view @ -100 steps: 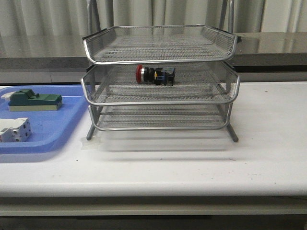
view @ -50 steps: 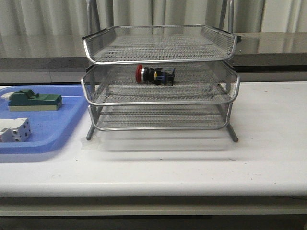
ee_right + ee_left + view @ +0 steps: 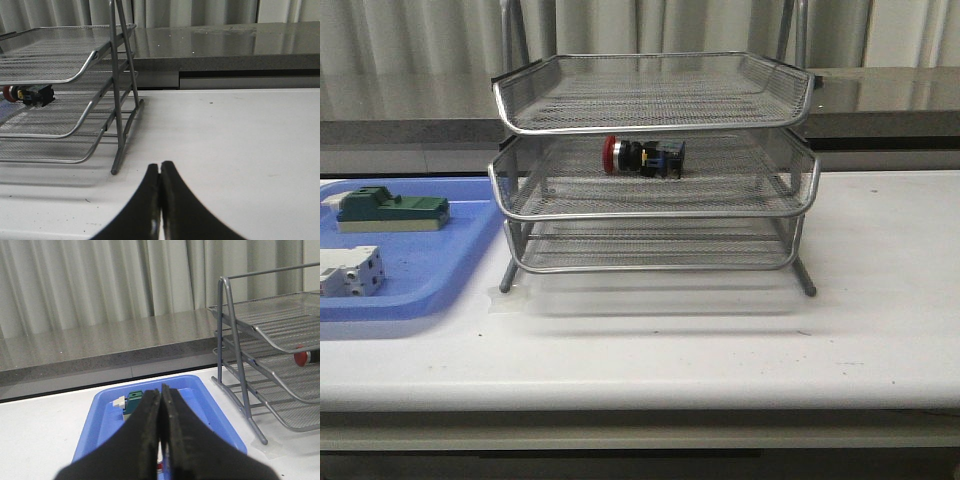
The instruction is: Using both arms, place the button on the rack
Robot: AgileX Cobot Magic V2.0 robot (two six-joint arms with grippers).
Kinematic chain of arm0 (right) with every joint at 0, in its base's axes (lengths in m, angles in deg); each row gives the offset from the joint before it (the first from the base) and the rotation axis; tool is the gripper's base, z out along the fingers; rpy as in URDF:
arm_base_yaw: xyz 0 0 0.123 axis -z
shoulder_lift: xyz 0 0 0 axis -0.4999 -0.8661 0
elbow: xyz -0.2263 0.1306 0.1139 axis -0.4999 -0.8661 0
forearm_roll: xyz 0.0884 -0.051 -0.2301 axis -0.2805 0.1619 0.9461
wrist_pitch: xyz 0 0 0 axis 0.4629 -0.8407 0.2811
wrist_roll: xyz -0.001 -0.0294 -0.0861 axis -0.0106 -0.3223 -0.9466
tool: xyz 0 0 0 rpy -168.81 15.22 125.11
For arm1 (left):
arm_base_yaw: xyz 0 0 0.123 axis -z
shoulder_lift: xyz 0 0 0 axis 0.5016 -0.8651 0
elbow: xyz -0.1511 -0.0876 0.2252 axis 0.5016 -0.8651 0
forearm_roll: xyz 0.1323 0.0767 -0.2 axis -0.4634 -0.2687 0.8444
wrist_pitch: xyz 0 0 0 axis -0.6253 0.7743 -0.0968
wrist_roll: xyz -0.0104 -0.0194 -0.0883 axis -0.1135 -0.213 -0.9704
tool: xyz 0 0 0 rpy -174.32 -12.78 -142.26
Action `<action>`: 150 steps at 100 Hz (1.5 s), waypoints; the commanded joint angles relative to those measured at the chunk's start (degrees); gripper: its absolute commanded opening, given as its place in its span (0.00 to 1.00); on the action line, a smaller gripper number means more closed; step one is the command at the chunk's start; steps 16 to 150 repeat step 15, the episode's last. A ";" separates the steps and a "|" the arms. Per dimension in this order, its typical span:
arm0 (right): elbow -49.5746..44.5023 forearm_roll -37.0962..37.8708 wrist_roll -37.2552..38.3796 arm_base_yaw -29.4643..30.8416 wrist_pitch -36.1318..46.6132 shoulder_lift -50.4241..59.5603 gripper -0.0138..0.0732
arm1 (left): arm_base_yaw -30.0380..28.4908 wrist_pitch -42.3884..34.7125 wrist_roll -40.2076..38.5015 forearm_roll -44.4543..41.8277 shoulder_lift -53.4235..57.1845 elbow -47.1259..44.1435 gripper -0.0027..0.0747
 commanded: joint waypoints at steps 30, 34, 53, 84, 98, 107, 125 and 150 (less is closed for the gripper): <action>0.77 0.51 0.21 0.50 4.70 1.16 0.09 | -0.18 -4.22 -0.65 0.65 1.88 -2.72 0.01; 0.77 0.51 0.21 0.50 4.70 1.16 0.09 | -0.18 -4.22 -0.65 0.65 1.88 -2.72 0.01; 0.77 0.51 0.21 0.50 4.70 1.16 0.09 | -0.18 -4.22 -0.65 0.65 1.88 -2.72 0.01; 0.77 0.51 0.21 0.50 4.70 1.16 0.09 | -0.18 -4.22 -0.65 0.65 1.88 -2.72 0.01; 0.77 0.51 0.21 0.50 4.70 1.16 0.09 | -0.18 -4.22 -0.65 0.65 1.88 -2.72 0.01; 0.77 0.51 0.21 0.50 4.70 1.16 0.09 | -0.18 -4.22 -0.65 0.65 1.88 -2.72 0.01; 0.77 0.51 0.21 0.50 4.70 1.16 0.09 | -0.18 -4.22 -0.65 0.65 1.88 -2.72 0.01; 0.77 0.51 0.21 0.50 4.70 1.16 0.09 | -0.18 -4.22 -0.65 0.65 1.88 -2.72 0.01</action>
